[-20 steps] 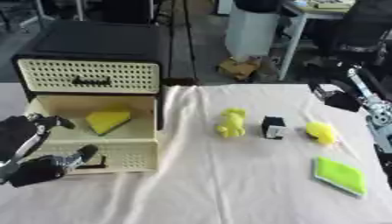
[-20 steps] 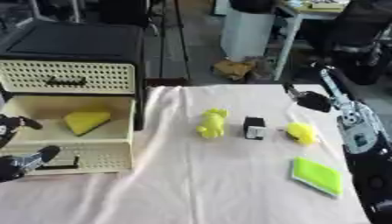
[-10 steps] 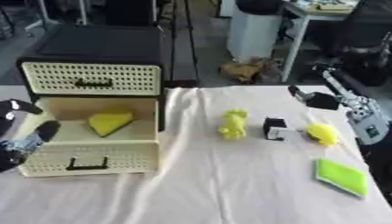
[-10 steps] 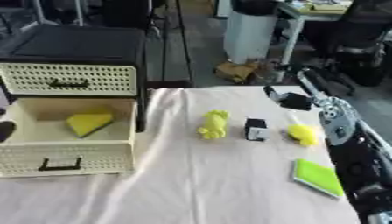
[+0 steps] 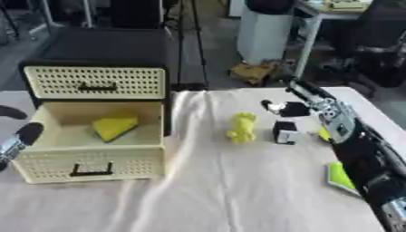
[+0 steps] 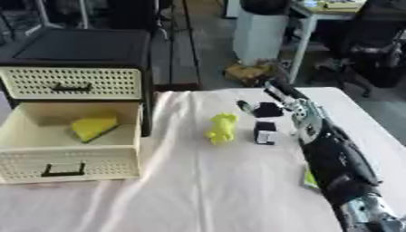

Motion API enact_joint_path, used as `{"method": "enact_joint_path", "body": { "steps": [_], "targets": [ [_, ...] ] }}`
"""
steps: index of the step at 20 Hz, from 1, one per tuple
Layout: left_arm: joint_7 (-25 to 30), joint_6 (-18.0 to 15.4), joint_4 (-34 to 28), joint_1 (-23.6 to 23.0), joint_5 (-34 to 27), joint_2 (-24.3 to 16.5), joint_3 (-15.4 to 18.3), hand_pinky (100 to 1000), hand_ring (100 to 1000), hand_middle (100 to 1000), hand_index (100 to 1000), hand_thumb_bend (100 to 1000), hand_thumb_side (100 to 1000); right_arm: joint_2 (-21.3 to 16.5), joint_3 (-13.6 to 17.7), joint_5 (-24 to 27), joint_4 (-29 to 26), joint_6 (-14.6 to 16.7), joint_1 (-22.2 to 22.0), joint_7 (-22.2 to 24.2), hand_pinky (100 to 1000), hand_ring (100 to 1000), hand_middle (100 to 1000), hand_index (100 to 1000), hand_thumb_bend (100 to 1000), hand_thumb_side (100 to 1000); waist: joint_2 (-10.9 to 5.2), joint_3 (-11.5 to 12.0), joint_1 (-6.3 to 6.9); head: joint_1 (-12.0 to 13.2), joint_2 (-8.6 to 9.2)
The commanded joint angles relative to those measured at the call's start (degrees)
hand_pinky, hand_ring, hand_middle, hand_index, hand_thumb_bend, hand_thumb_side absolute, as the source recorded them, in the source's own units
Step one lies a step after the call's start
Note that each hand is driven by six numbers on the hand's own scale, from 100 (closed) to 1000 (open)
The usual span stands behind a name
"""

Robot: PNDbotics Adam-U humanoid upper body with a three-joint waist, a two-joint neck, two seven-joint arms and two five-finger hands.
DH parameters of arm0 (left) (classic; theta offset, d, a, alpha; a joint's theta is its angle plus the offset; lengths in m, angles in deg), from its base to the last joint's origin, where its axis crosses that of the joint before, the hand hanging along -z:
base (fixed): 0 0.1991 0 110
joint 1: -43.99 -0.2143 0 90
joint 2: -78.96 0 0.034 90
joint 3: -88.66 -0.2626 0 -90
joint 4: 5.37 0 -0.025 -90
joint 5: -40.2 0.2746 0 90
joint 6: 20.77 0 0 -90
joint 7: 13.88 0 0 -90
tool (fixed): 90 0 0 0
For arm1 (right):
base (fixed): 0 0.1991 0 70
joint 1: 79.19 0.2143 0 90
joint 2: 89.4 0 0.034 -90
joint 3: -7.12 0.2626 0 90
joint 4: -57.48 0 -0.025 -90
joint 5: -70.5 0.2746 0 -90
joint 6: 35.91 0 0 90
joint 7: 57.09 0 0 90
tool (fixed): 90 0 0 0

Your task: Pick up objects from table and place into drawer.

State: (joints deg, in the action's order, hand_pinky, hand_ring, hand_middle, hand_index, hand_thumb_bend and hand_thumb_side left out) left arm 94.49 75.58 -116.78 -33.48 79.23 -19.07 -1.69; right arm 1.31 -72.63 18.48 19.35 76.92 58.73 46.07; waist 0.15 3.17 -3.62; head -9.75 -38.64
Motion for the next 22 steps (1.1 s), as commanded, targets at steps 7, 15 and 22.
{"method": "enact_joint_path", "body": {
  "steps": [7,15,22],
  "targets": [
    [0.6,-0.3,-1.0,0.2,-0.3,0.6,0.8,100,100,100,725,541,1000,3.4,0.9,-4.2,4.9,-3.5,3.1,-0.8,923,1000,962,923,425,588,-0.78,0.6,1.24,-1.2,0.01],
    [0.9,-0.5,-1.1,0.0,-0.5,1.3,0.5,100,100,100,725,539,1000,5.4,0.3,-6.9,7.5,-5.1,3.7,-1.0,913,1000,962,927,451,608,-0.67,1.8,2.09,-1.8,0.05],
    [1.1,-0.6,-1.2,0.0,-0.5,1.6,0.4,100,100,100,726,537,1000,6.6,-0.7,-14.1,8.2,-5.3,4.0,0.0,871,1000,965,926,489,545,-0.64,2.0,2.11,-2.2,0.01]
  ]
}}
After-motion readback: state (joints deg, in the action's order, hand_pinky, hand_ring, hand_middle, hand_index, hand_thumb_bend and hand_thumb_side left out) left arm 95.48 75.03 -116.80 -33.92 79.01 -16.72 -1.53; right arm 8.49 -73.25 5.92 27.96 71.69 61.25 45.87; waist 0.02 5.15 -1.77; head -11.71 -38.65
